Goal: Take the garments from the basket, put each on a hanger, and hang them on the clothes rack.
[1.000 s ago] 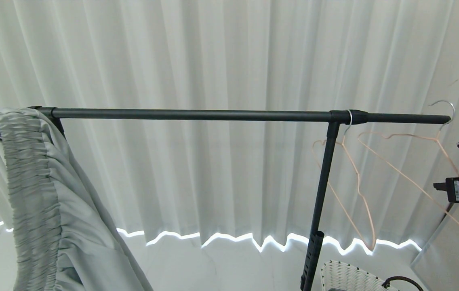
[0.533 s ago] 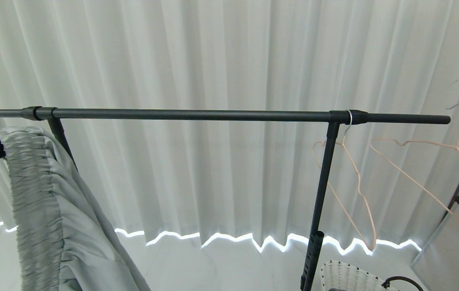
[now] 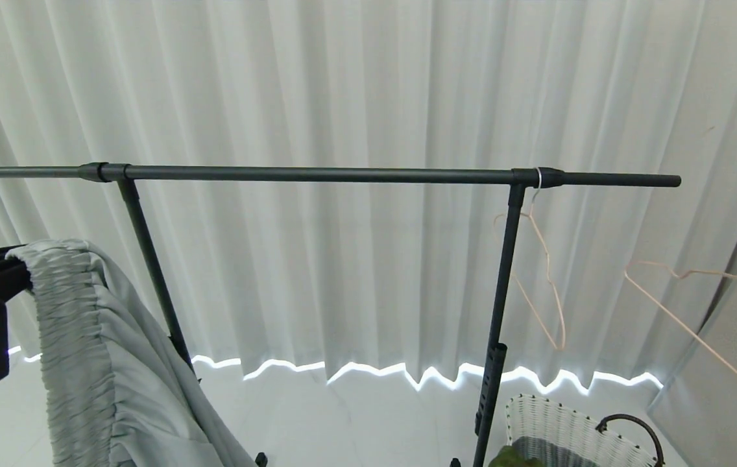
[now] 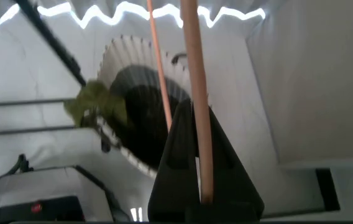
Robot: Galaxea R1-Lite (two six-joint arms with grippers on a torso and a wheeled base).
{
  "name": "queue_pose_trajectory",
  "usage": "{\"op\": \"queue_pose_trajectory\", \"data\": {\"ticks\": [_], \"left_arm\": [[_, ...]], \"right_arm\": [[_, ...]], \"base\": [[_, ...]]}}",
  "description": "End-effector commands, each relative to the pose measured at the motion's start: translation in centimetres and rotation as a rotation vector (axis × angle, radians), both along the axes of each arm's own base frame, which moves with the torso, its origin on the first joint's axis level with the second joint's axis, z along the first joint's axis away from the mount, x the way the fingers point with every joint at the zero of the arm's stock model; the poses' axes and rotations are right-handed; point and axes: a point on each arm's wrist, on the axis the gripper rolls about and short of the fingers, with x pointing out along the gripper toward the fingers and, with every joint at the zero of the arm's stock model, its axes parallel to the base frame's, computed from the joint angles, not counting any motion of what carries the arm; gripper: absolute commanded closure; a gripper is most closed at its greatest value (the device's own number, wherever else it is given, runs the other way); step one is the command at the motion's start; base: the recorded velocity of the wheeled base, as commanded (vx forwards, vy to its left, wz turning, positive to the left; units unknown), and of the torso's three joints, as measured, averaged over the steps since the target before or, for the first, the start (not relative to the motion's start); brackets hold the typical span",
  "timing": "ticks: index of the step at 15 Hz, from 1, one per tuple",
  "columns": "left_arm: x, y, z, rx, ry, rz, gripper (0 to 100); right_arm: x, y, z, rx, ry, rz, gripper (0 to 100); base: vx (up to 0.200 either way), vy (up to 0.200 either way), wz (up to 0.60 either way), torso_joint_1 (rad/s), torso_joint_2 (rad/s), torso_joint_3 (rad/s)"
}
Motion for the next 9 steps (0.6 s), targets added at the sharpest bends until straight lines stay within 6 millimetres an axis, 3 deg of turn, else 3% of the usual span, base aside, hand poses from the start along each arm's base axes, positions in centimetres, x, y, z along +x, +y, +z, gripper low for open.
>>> {"op": "queue_pose_trajectory", "data": {"ticks": [1, 5, 9], "left_arm": [[0.1, -0.1, -0.6, 0.013, 0.017, 0.0, 100], [0.2, -0.1, -1.7, 0.031, 0.045, 0.002, 100], [0.9, -0.2, -2.5, 0.007, 0.013, 0.016, 100]], "right_arm": [[-2.9, 0.9, 0.0, -0.016, -0.041, -0.003, 100], [-4.9, 1.5, 0.2, -0.02, -0.054, 0.0, 100], [-5.4, 1.6, 0.7, -0.031, -0.089, 0.0, 100]], "base": [[-0.2, 0.0, 0.0, 0.002, 0.01, 0.002], [-0.2, 0.0, 0.0, 0.001, 0.0, 0.004], [0.0, 0.0, 0.0, 0.0, 0.0, 0.0]]}}
